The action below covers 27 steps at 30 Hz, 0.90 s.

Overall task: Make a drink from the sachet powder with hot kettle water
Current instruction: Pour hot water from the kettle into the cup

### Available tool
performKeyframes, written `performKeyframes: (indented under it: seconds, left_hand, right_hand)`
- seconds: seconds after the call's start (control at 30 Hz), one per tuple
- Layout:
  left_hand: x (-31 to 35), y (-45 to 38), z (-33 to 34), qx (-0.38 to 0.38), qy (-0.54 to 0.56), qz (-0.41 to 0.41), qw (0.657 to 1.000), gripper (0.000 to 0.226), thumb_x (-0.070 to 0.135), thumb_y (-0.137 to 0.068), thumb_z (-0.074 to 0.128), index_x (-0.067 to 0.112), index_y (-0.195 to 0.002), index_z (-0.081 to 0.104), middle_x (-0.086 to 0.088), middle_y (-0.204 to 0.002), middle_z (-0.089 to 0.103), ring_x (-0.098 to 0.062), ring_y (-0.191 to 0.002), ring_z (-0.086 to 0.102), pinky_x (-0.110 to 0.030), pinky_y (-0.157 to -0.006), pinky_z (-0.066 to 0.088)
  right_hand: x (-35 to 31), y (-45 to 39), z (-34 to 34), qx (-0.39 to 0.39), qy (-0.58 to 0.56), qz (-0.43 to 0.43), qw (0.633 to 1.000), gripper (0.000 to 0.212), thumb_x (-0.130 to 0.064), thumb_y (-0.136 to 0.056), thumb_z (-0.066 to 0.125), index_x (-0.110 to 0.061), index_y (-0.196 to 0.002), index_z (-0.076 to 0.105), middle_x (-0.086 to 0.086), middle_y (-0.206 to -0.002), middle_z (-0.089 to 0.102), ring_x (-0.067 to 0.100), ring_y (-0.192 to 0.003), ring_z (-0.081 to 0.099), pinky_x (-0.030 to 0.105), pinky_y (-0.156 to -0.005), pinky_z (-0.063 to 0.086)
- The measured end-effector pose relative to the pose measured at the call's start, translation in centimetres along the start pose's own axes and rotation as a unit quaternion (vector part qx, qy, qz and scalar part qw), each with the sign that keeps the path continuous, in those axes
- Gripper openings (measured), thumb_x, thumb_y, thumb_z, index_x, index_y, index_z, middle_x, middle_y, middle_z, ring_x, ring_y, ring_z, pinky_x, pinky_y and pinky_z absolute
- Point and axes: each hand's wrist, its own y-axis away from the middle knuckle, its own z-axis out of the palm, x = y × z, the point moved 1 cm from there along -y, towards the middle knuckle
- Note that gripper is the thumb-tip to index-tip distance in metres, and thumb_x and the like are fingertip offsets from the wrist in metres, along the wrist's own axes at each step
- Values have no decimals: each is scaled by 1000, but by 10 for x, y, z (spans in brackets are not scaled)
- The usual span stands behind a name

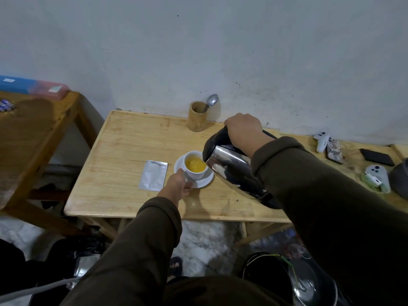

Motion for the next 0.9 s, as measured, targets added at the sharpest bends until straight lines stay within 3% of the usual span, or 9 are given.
performKeyframes:
  seconds: [0.07, 0.17, 0.2, 0.3, 0.37, 0.53, 0.6, 0.77, 0.9]
  left_hand:
    - [-4, 0, 4, 28, -10, 13, 999, 55, 43, -98, 31, 7, -139, 37, -17, -105, 56, -33, -101, 56, -38, -92, 44]
    - [-14, -15, 5, 89, -45, 37, 994, 61, 45, -89, 40, 5, -135, 44, -16, -115, 65, -30, -95, 60, -32, -71, 50]
    - [-17, -19, 6, 115, -60, 48, 990, 64, 44, -85, 43, 4, -135, 45, -18, -120, 65, -31, -99, 63, -34, -72, 53]
    - [-19, 2, 14, 165, -101, 61, 979, 64, 38, -87, 48, 1, -138, 39, -15, -135, 55, -37, -120, 57, -43, -97, 49]
    - [-20, 14, 22, 179, -174, 76, 965, 56, 26, -92, 47, -2, -140, 36, -15, -140, 49, -36, -128, 49, -41, -104, 43]
    - [-31, 17, 33, 191, -418, 140, 877, 39, 15, -96, 39, -4, -126, 56, -20, -134, 57, -35, -127, 51, -36, -101, 41]
    - [-36, 18, 39, 209, -467, 162, 844, 36, 13, -97, 39, -4, -122, 58, -21, -132, 58, -35, -127, 51, -36, -103, 39]
    - [-46, 15, 49, 200, -524, 188, 806, 34, 15, -95, 41, 0, -118, 61, -22, -130, 59, -38, -125, 50, -38, -106, 34]
    - [-53, 15, 53, 212, -594, 207, 748, 36, 18, -98, 37, -1, -118, 61, -21, -127, 60, -36, -124, 52, -39, -103, 37]
  right_hand:
    - [9, 6, -1, -2, -11, 2, 1000, 28, -6, -90, 49, -12, -116, 59, 11, -115, 59, 30, -107, 57, 34, -72, 41]
    - [26, 16, 1, 8, -53, 24, 998, 28, -4, -88, 51, -11, -114, 57, 13, -115, 59, 33, -108, 57, 36, -75, 44]
    - [32, 20, 2, 14, -71, 34, 997, 27, -4, -88, 50, -11, -114, 57, 14, -115, 59, 33, -106, 57, 36, -75, 44]
    - [58, 32, 11, 45, -133, 77, 987, 26, -5, -90, 47, -7, -115, 55, 18, -113, 60, 36, -104, 58, 38, -77, 46]
    - [78, 41, 20, 71, -189, 115, 973, 25, -3, -89, 46, -4, -112, 54, 21, -111, 62, 38, -102, 58, 36, -74, 44]
    - [125, 69, 43, 120, -319, 221, 914, 11, -1, -87, 46, -7, -95, 47, 22, -105, 62, 34, -86, 55, 30, -59, 34]
    - [140, 81, 51, 125, -363, 257, 887, 17, 1, -85, 49, -4, -102, 46, 22, -106, 61, 27, -79, 48, 30, -59, 36]
    - [161, 107, 78, 140, -460, 313, 819, 33, -1, -84, 53, -5, -115, 43, 18, -114, 57, 30, -95, 56, 30, -71, 40]
    - [167, 123, 101, 155, -470, 324, 806, 32, -1, -85, 52, -7, -114, 42, 18, -116, 55, 35, -103, 57, 36, -76, 47]
